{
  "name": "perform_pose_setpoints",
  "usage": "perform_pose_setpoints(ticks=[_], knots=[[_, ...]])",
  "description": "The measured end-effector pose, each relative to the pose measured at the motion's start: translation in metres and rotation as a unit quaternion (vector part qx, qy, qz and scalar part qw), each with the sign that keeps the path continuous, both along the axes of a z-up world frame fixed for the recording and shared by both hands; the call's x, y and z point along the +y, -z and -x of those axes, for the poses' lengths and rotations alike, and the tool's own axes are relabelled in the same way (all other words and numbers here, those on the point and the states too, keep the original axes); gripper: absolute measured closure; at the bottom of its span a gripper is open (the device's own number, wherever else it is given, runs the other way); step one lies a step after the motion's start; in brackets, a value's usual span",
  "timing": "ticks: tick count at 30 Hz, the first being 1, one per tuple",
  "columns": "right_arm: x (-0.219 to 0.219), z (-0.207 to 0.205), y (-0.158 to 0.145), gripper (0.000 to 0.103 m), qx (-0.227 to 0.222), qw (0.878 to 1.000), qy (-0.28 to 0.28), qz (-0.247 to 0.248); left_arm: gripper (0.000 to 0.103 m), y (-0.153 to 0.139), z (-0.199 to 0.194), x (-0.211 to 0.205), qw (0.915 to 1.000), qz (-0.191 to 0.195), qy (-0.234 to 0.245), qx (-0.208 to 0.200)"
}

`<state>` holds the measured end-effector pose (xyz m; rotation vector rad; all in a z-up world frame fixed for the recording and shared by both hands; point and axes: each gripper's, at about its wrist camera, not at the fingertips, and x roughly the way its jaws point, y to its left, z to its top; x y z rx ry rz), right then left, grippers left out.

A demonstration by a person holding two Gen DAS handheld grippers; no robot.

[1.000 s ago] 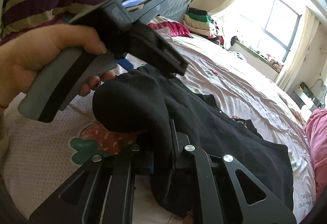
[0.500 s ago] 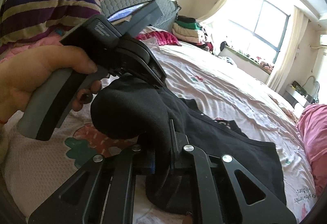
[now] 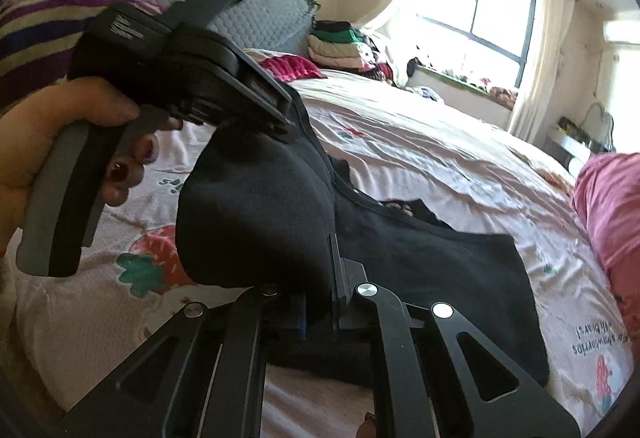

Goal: Fold small clothes

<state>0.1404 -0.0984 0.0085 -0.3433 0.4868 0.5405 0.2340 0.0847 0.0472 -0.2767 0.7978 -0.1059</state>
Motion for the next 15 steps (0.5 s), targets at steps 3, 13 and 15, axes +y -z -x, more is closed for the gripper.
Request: perform_pose_setpoints(ticks=[3,13,15], knots=[[-0.017,-0.002,-0.004,0.097,0.007,1.000,0.011,-0.013,0.088,-0.010,-0.002,-0.019,0.9999,-0.012,0.009,-0.007],[-0.055,-0.010,-0.015,0.097,0.035,0.996,0.042,-0.077,0.088,-0.028,-0.019,-0.063,0.9993,-0.034,0.016,-0.004],[-0.063,-0.013,-0.017,0.097,0.035,0.995,0.050,-0.084,0.088,-0.029,-0.022,-0.069,0.9993,-0.033,0.016,-0.003]])
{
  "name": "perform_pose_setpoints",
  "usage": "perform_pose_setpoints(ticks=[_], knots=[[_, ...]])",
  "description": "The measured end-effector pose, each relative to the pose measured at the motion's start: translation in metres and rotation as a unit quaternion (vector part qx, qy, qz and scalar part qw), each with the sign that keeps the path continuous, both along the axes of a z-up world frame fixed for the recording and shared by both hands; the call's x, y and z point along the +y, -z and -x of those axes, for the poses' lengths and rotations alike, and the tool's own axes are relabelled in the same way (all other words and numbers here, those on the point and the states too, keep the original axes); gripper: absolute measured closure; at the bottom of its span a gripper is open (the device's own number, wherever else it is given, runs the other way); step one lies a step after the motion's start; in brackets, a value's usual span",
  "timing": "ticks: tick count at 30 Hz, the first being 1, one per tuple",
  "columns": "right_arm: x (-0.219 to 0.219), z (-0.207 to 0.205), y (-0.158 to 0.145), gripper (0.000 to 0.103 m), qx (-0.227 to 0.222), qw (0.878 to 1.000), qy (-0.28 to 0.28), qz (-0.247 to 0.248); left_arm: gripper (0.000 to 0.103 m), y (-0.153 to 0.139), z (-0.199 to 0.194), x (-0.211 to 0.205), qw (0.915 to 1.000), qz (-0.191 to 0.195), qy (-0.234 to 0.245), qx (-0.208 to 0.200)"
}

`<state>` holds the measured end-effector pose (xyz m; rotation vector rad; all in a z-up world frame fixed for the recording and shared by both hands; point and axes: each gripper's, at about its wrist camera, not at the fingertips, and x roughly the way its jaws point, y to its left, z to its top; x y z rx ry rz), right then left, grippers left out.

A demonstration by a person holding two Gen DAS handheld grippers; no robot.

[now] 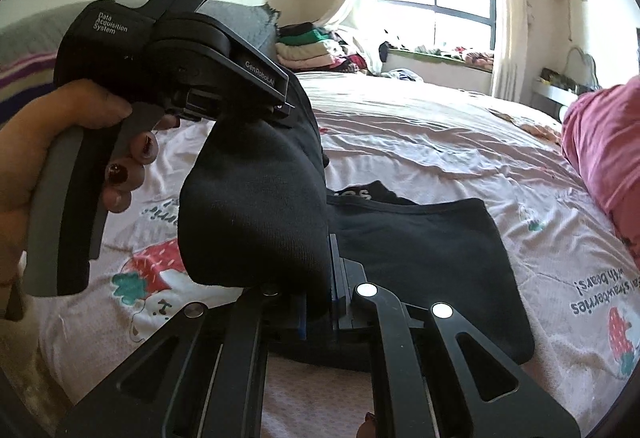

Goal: Fold small clothes

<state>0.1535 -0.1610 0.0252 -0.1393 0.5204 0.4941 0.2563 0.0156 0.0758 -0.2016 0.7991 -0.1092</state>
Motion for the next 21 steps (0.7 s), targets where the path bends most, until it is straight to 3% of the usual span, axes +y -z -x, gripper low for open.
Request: perform_pose_setpoints(ticks=[10,21], knots=[[-0.032,-0.015,0.002,0.097,0.042,0.998,0.026,-0.043,0.088,0.000,-0.023,-0.042,0.9998,-0.006,0.009,0.019],[-0.066,-0.033,0.022,0.097,0.116,0.986,0.055,-0.103,0.088,0.016,-0.045,-0.080,0.9978,-0.024,0.030,0.053]])
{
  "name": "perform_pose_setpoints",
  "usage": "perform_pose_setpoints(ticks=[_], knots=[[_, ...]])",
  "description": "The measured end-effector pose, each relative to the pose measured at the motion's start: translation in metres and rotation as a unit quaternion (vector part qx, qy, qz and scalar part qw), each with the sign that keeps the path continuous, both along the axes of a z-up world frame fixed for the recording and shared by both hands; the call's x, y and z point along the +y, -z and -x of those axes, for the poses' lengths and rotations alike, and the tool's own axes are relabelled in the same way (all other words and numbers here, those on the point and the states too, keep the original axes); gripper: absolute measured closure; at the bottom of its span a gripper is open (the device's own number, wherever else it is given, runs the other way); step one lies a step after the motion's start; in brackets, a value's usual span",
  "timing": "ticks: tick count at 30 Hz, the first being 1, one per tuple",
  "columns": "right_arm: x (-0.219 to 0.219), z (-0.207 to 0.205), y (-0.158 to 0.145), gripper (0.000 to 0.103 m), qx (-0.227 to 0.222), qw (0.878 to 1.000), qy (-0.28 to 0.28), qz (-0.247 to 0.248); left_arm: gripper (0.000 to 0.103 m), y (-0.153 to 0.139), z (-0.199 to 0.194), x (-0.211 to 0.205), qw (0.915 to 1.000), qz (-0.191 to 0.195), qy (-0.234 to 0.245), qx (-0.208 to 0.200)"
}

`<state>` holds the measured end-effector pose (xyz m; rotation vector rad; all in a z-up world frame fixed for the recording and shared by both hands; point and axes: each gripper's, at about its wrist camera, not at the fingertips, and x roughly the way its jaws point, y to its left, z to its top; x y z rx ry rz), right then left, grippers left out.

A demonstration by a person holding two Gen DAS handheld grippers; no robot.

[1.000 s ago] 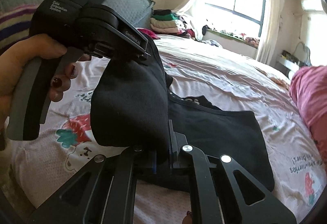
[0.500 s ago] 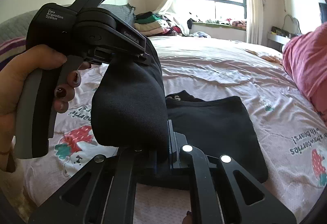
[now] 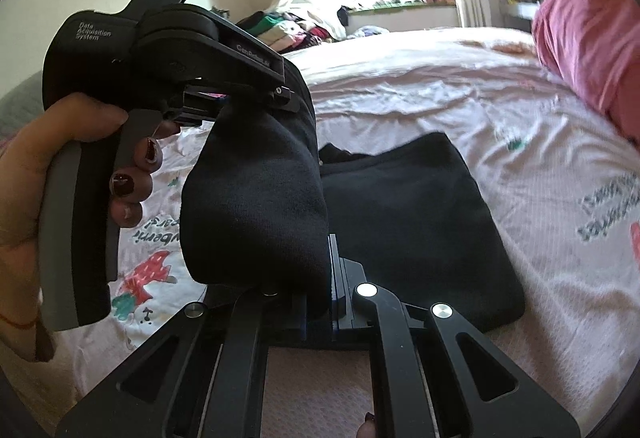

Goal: Fold small clothes

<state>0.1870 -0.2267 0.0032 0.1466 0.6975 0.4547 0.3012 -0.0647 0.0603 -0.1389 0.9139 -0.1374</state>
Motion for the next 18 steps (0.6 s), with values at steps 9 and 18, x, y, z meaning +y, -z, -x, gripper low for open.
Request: perform_pose_setpoints(ticks=[9,18], knots=[[-0.034,-0.016,0.025,0.097,0.083,0.992,0.030,-0.090,0.086,0.025,-0.029,-0.044,0.9980,-0.039,0.020,0.046],[-0.058,-0.018,0.043,0.095,0.145,0.975,0.048,-0.163,0.067,0.043,-0.045,-0.078,0.9948,-0.064,0.033,0.072]])
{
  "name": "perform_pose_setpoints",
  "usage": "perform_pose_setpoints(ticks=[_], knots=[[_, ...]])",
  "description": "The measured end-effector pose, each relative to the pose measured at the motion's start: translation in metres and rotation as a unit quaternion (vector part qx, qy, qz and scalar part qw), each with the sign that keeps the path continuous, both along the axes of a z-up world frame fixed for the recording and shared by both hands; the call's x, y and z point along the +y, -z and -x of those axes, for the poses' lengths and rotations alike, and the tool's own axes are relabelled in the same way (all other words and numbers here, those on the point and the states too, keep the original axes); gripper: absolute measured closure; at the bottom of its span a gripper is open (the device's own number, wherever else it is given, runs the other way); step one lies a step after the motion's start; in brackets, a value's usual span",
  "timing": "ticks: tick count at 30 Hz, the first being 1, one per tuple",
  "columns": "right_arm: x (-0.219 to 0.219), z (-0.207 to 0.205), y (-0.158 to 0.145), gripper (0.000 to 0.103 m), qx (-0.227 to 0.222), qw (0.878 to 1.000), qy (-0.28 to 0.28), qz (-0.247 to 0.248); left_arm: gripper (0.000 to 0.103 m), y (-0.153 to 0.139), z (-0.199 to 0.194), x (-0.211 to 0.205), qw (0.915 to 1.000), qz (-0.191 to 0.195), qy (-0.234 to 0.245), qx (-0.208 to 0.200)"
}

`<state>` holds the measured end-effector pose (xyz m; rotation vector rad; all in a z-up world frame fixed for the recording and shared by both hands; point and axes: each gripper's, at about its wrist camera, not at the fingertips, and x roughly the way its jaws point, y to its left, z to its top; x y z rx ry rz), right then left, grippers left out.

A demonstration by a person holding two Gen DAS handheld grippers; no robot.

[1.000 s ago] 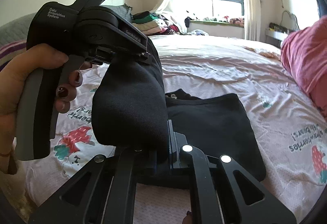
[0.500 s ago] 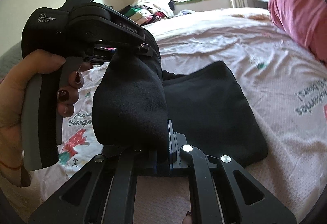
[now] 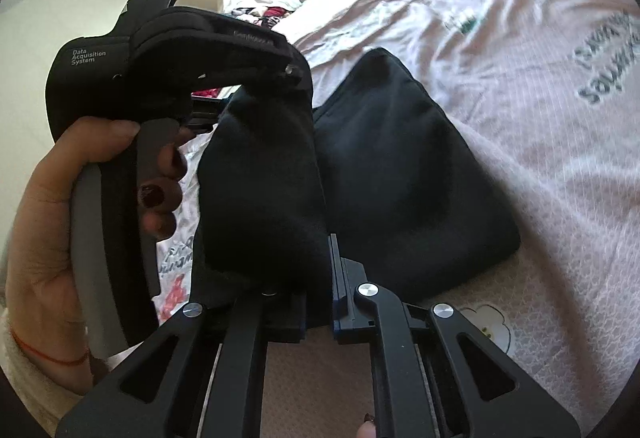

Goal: Fold small clothes

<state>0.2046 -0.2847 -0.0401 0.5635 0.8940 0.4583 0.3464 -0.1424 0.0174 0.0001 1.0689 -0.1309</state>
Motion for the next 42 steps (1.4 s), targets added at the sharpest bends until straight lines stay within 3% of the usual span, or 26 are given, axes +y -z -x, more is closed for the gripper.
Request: perform_pose_setpoints(ticks=[5,10,12,14,16,19,22,26,29,33,39,42], knots=[[-0.019,-0.002,0.015,0.093,0.049,0.997,0.006,-0.067,0.034,0.005,-0.006,-0.012,0.9988,0.043,0.018,0.016],[-0.023,0.005,0.011,0.088,0.042,0.998,0.000,-0.055,0.033,-0.016,0.010,-0.003,0.9943,0.101,0.025,-0.021],[-0.024,0.011,0.007,0.085,0.031,0.999,-0.005,-0.037,0.033,-0.025,0.021,0.009,0.9935,0.103,0.018,-0.046],[-0.026,0.017,0.003,0.081,0.025,0.999,-0.011,-0.019,0.033,-0.030,0.029,0.020,0.9939,0.090,0.010,-0.062],[-0.032,0.023,-0.006,0.074,0.009,1.000,-0.003,-0.003,0.033,-0.030,0.042,0.036,0.9949,0.054,-0.006,-0.085],[-0.042,0.034,-0.034,0.065,-0.046,0.998,0.013,0.039,0.033,-0.021,0.055,0.056,0.9954,0.005,-0.024,-0.093],[-0.047,0.024,-0.059,0.065,-0.070,0.995,0.007,0.069,0.033,-0.004,0.063,0.072,0.9957,-0.021,-0.036,-0.083],[-0.038,-0.018,-0.074,0.065,-0.067,0.994,-0.041,0.080,0.033,0.017,0.074,0.079,0.9962,-0.019,-0.037,-0.077],[-0.022,-0.051,-0.065,0.065,-0.046,0.992,-0.080,0.084,0.033,0.022,0.081,0.080,0.9951,-0.003,-0.043,-0.089],[-0.012,-0.090,-0.037,0.065,0.005,0.994,-0.083,0.077,0.033,0.022,0.085,0.077,0.9945,0.006,-0.041,-0.096],[0.001,-0.112,-0.023,0.065,0.032,0.993,-0.099,0.062,0.033,0.023,0.087,0.076,0.9940,0.011,-0.039,-0.101],[0.005,-0.111,-0.023,0.087,0.008,0.992,-0.099,0.074,0.032,0.024,0.087,0.077,0.9941,0.018,-0.038,-0.100]])
